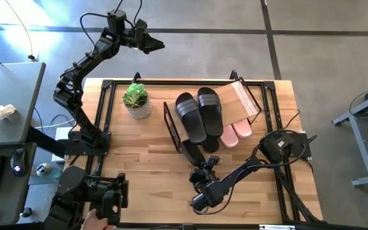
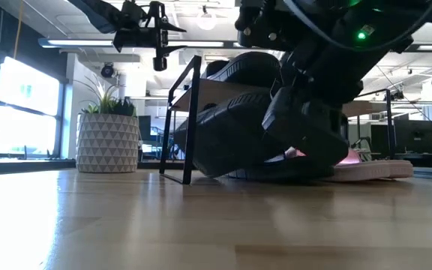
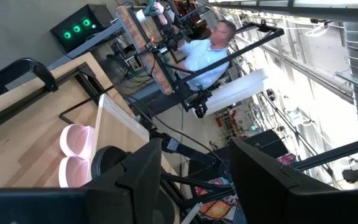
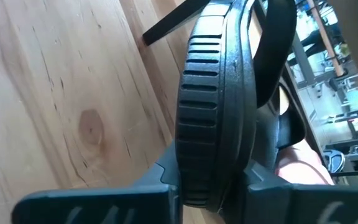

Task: Pick and place slides into the shelf
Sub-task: Put the black slipper under the shelf

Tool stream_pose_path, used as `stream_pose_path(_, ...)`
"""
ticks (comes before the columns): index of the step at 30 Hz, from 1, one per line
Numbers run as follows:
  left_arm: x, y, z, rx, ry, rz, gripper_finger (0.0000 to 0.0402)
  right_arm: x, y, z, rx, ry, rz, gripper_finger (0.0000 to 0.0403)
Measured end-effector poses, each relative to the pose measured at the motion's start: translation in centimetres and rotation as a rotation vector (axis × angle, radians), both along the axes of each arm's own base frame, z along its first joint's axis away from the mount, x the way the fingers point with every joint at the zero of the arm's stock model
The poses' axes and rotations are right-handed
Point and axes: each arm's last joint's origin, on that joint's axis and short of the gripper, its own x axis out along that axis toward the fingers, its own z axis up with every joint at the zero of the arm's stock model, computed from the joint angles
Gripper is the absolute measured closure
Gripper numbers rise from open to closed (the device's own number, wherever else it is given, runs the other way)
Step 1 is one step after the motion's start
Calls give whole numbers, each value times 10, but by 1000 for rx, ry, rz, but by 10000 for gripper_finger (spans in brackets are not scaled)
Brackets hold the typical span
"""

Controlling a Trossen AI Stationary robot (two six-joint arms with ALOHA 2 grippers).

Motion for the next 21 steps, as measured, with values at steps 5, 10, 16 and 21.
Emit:
stream_pose_path(5, 0, 0, 0, 7, 0, -1, 227, 4, -5, -1, 45, 10, -26, 341)
stream_pose_path(10, 0, -1, -3, 1, 13, -3, 227, 7, -6, -3, 73, -6, -42, 308)
stream_pose_path(16, 0, -2, -6, 0, 23, -17, 227, 7, -6, -3, 98, -44, -72, 285)
stream_pose_path(21, 0, -2, -6, -1, 23, -17, 227, 8, -5, -3, 124, -101, -107, 263)
